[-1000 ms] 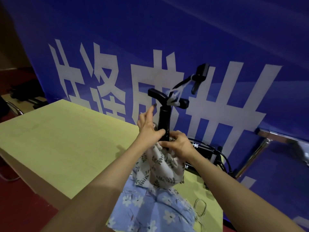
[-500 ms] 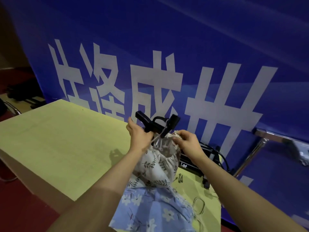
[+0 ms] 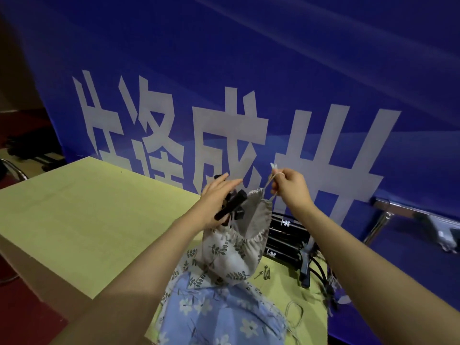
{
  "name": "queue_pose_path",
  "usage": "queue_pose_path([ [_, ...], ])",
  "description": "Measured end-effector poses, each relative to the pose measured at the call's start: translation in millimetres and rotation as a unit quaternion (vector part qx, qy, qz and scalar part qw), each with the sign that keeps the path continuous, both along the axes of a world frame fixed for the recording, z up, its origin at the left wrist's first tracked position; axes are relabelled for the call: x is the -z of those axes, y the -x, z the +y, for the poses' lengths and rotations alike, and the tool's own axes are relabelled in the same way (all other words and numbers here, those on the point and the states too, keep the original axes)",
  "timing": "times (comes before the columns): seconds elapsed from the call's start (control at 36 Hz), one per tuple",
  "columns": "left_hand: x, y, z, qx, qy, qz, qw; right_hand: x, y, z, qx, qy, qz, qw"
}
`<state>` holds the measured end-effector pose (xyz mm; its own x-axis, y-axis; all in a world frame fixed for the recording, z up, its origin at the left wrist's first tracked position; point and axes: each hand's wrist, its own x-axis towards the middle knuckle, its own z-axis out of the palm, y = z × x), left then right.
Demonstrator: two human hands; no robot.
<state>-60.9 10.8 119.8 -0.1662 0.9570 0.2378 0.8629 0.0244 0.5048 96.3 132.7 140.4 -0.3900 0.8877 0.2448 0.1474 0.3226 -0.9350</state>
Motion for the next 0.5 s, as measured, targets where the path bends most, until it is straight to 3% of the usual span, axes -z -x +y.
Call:
queue_pose_path([
  [0.11, -20.9, 3.9, 0.5, 0.045, 0.151, 0.033, 0.987, -14.6, 4.8, -5.2, -0.023, 0.015, 0.031, 0.999],
  [0.25, -41.3, -2.9, 8.5, 0.081, 0.216, 0.079, 0.970, -28.7, 14.6, -9.2, -0.024, 0.003, 0.040, 0.999],
  [0.36, -53.1, -17.8, 17.0, 0.013, 0.139, -0.024, 0.990, -35.9, 19.5, -11.1, -0.026, -0.013, 0.043, 0.999],
  [0.5, -42.5, -33.9, 30.7, -0.053, 0.060, 0.036, 0.996, -40.6, 26.2, -16.6, -0.036, -0.052, 0.031, 0.997],
])
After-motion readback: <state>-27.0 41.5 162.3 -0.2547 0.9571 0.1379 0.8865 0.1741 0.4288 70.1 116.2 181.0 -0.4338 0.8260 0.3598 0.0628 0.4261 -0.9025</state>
